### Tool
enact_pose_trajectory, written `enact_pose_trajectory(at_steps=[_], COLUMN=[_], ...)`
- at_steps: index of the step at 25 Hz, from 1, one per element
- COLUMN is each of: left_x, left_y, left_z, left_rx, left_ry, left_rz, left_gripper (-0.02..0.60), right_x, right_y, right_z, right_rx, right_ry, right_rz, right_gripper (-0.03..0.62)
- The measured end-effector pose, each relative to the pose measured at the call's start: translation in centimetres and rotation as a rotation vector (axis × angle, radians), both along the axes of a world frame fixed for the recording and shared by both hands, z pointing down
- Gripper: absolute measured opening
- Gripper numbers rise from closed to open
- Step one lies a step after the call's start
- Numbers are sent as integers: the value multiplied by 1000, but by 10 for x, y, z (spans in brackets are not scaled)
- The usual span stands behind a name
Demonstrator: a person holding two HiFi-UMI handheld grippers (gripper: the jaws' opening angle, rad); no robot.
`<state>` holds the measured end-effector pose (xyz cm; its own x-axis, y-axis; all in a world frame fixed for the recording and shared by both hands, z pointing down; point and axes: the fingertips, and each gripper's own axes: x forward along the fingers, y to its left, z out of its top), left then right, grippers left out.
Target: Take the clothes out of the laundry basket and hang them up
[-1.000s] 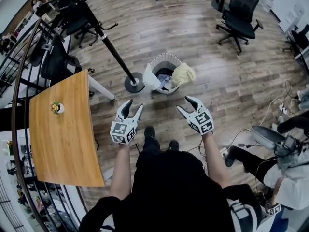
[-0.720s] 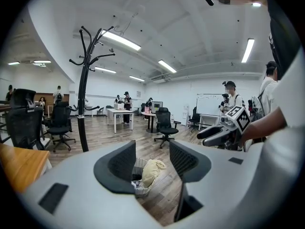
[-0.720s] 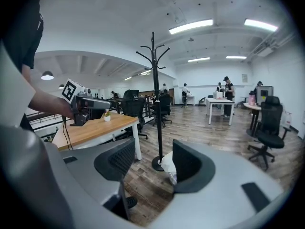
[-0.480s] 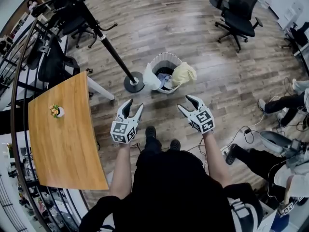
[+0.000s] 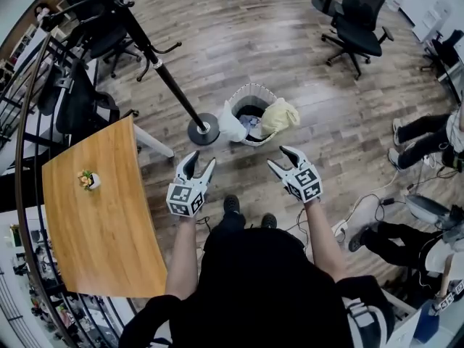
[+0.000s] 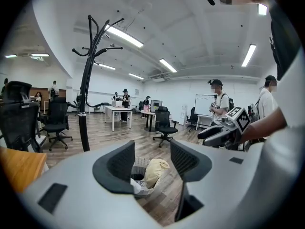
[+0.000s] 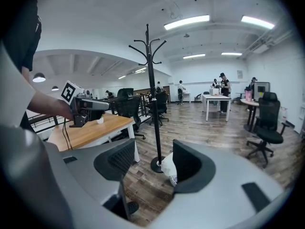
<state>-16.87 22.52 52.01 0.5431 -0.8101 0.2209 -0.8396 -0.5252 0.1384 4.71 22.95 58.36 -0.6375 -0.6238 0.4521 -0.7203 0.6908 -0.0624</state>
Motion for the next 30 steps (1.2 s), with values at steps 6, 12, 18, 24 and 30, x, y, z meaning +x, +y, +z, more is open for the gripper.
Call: enact_pose_trajectory(at_steps=[6, 12, 18, 24, 30], left_x=[-20, -36, -48, -57, -68], left_y=[-25, -50, -73, -95, -108], left_z=[5, 16, 17, 18, 23], left_rx=[-8, -24, -27, -23, -27], left_ry=[3, 7, 22, 21, 17], left_rz=[30, 65, 105, 155, 182], left_gripper=[236, 236, 236, 236, 236], right_x=[-20, -35, -43, -53, -66], right_y=[-18, -33, -47, -59, -67], right_z=[5, 7, 11, 12, 20], right_rx=[-9, -16, -26, -20, -27], right_ry=[-6, -6, -3, -7, -7], right_rz=[37, 94, 153, 208, 232], right_gripper=[273, 275, 276, 275, 275])
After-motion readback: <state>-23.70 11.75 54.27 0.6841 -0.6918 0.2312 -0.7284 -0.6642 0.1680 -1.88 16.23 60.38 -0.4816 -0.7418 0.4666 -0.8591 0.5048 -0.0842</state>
